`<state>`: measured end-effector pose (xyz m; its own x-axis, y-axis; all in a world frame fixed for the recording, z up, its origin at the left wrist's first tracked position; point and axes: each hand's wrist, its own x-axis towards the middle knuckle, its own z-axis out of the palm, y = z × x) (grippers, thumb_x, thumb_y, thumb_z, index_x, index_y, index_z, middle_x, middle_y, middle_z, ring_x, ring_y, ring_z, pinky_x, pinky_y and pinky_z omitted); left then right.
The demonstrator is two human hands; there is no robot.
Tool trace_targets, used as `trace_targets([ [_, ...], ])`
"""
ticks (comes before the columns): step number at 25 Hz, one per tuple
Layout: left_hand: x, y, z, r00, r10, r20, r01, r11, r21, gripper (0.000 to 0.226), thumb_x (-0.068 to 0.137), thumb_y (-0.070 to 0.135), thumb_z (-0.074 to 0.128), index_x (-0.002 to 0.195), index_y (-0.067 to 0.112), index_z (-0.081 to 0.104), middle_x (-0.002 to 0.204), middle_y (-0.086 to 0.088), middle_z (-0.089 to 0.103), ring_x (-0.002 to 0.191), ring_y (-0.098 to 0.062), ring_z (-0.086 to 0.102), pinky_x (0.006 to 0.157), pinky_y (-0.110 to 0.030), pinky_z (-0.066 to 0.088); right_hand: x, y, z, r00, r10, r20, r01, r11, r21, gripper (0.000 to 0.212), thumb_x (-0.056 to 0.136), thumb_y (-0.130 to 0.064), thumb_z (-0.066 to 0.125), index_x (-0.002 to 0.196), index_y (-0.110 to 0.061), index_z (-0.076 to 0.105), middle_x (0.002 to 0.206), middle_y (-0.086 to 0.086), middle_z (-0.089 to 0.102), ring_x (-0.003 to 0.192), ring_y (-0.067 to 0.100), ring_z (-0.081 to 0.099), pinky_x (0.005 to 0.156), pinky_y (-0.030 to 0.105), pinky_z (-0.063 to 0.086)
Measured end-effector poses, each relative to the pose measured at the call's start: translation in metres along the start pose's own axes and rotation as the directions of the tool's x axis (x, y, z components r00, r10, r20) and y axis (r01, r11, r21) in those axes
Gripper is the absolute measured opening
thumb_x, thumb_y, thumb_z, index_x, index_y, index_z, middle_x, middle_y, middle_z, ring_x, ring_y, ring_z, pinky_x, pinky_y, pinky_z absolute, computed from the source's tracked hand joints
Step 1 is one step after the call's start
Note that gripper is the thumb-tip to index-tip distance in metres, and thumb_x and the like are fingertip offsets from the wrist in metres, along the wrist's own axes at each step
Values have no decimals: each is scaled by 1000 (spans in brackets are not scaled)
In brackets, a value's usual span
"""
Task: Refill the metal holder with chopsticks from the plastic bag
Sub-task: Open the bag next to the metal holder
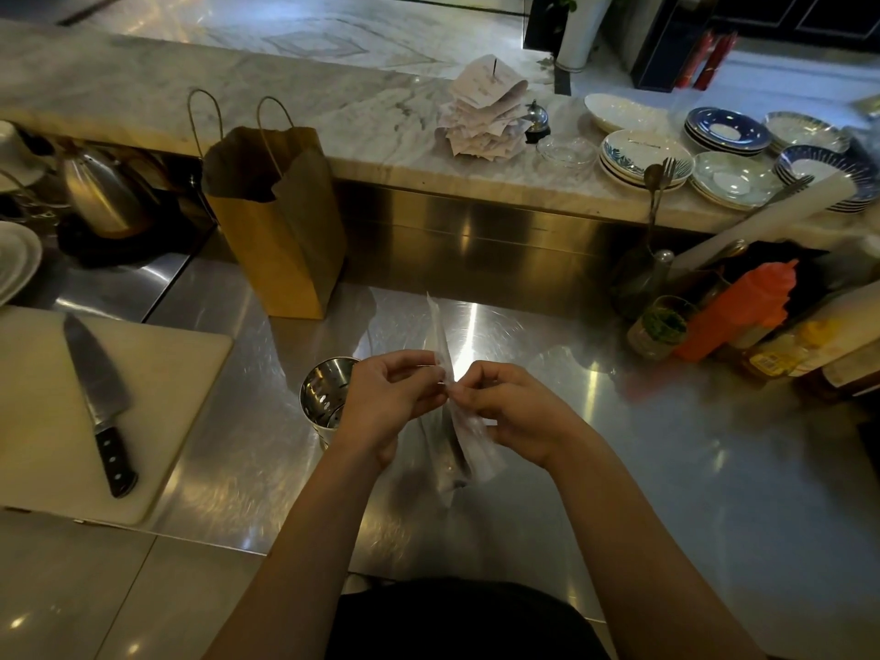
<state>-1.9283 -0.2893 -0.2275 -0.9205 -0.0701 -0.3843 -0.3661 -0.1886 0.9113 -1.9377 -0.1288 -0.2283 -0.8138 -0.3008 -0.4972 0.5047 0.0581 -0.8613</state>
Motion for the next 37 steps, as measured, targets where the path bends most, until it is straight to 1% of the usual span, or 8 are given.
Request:
trace_targets([
  [7, 1, -2, 0, 999, 28, 26, -27, 999, -25, 14, 83, -1, 69, 90, 10, 73, 82, -7, 75, 80, -22, 73, 70, -25, 57, -1, 5, -3, 989, 72, 128, -102, 965, 242, 16, 91, -9, 59, 76, -13, 60, 82, 3, 60, 78, 17, 59, 69, 30, 51],
  [11, 3, -5, 4, 999, 36, -1, -36, 999, -31, 14, 83, -1, 69, 95, 7, 72, 87, -11, 75, 82, -22, 74, 72, -26, 58, 0, 6, -6, 989, 92, 113, -122, 949, 291, 16, 91, -7, 59, 77, -14, 61, 84, 3, 61, 80, 19, 59, 68, 30, 53],
  [15, 5, -4, 2, 998, 57, 22, -56, 998, -18, 13, 84, 1, 68, 94, 8, 72, 84, -10, 75, 79, -21, 73, 70, -25, 57, 0, -1, -6, 998, 54, -20, -52, 994, 92, 5, 89, -13, 64, 87, -14, 69, 86, 3, 68, 85, 20, 63, 73, 32, 53],
  [19, 3, -3, 3, 994, 44, 99, -45, 999, 10, 13, 85, 2, 68, 95, 7, 73, 86, -11, 76, 79, -22, 73, 68, -24, 56, -3, -19, -4, 986, -69, -149, 70, 998, 4, 13, 88, -23, 68, 97, -13, 71, 88, 6, 72, 79, 17, 71, 67, 27, 55],
  [22, 2, -4, 5, 989, 39, 142, -44, 999, 32, 13, 85, 4, 68, 96, 7, 74, 89, -11, 76, 84, -23, 73, 70, -25, 57, -4, -25, -2, 976, -119, -181, 108, 992, -72, 25, 85, -31, 70, 97, -9, 69, 87, 7, 71, 70, 12, 71, 64, 23, 55],
  [25, 2, -3, 5, 987, 27, 158, -31, 999, 20, 14, 85, 3, 68, 96, 7, 74, 89, -11, 76, 84, -23, 74, 69, -25, 57, -3, -23, -1, 969, -128, -213, 105, 988, -115, 22, 85, -26, 72, 95, -7, 68, 84, 4, 71, 67, 9, 70, 62, 21, 54],
  [30, 3, -5, 6, 985, 24, 170, -25, 1000, 6, 14, 85, 3, 68, 96, 7, 74, 88, -11, 76, 83, -22, 74, 68, -24, 56, -4, -24, -2, 967, -149, -208, 122, 983, -135, 27, 84, -30, 72, 93, -5, 68, 74, -2, 71, 65, 7, 70, 60, 19, 54],
  [37, 5, -8, 3, 981, -15, 195, 22, 999, -34, 11, 85, 3, 67, 92, 8, 73, 89, -11, 75, 81, -19, 73, 68, -23, 55, -5, -21, -5, 970, -168, -175, 146, 981, -129, 16, 95, -11, 56, 97, 0, 66, 81, 11, 68, 69, 17, 69, 63, 25, 57],
])
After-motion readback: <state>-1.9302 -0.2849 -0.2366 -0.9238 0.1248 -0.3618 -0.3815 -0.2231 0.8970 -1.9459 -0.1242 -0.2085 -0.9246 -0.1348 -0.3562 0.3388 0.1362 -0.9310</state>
